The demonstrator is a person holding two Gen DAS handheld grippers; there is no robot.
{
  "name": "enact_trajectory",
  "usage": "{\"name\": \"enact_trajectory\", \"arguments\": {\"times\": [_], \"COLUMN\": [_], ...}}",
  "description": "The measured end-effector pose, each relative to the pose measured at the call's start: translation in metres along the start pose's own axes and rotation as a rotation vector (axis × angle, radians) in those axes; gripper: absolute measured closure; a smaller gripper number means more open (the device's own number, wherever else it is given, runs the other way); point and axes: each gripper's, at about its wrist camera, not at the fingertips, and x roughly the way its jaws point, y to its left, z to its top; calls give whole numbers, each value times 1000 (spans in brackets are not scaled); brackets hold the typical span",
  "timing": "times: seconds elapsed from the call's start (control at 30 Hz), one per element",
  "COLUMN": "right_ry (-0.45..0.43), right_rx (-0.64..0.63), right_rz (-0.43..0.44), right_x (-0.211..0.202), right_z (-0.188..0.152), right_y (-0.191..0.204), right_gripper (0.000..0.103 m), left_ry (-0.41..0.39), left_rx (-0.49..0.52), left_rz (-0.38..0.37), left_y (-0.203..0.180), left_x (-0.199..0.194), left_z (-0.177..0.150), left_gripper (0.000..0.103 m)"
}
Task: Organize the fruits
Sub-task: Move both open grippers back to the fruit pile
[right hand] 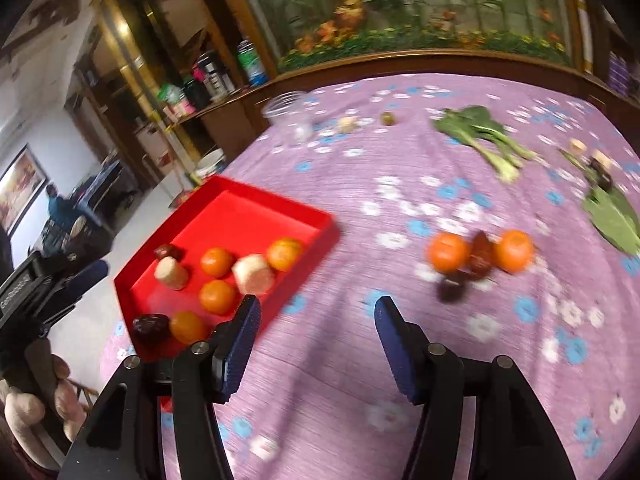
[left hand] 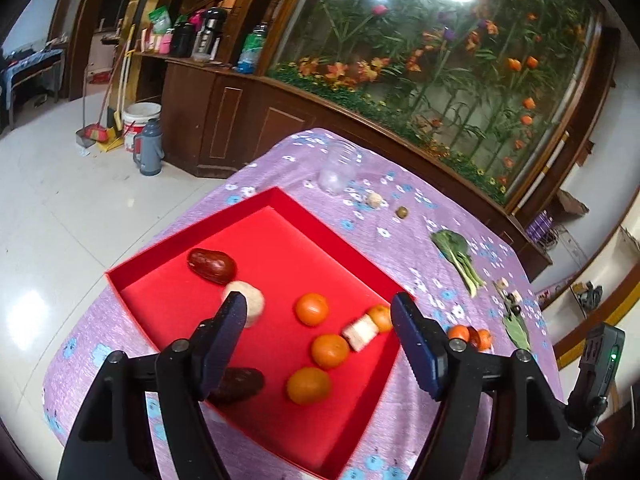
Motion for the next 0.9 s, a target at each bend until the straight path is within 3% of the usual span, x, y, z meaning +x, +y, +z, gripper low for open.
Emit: {"name": "enact_trajectory", "arguments": {"times": [0.3,0.7,0.9], "right_ry": [-15,-28,-35], "right_rx": [181,230,196], "right_rz": [-42,-52,-85], "right_x": [-27,-33,-33], "right_z": [-23,-31,-15], "right_y": [-73,-112,-123], "right_gripper": [38,38,38], "left_ry": [59,156,204], "left_rx": [101,188,236], "left_rz": [-50,-70,-83], "left_y": [-46,-86,-104], "left_x": [11,39,60], "left_z": [-15,-43,-56], "left_gripper": [29,29,29]}}
